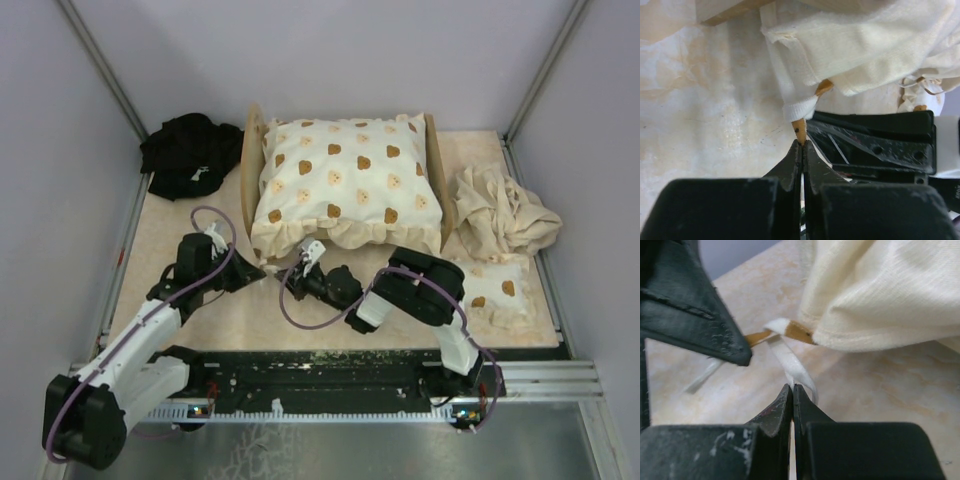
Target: Set up the pet bed
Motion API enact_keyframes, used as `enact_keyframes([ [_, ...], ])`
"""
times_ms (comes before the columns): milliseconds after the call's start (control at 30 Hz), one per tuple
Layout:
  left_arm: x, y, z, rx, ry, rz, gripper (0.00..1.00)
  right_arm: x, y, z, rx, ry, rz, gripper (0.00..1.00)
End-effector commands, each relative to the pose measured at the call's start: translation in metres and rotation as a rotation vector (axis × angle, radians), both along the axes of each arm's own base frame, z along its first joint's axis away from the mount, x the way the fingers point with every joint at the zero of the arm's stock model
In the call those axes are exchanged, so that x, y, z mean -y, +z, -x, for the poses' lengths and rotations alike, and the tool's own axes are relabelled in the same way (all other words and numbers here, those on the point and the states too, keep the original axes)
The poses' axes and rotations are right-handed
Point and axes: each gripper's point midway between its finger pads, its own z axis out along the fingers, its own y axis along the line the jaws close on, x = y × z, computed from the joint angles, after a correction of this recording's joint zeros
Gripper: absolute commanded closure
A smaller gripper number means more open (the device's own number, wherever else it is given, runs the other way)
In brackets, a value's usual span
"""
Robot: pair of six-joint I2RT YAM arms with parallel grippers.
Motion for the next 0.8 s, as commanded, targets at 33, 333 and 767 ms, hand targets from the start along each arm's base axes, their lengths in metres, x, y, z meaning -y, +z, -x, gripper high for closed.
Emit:
enact_keyframes([
  [33,-0.016,-0.018,-0.005,-0.005,0.038,-0.105,1.00,-0.003,0.055,0.034,0.042,0.170,-0.242,1.00],
  [333,-0.023,-0.026,-0.009,-0.016,0.063,-0.144,1.00,0.008,0.075,0.045,-0.051,0.271,-0.372,1.00],
  [767,-0.015,-0.027,-0.002,-0.040,0.040,-0.091,1.00,-0.003,0.052,-0.010,-0.150,0.104,-0.330,1.00],
])
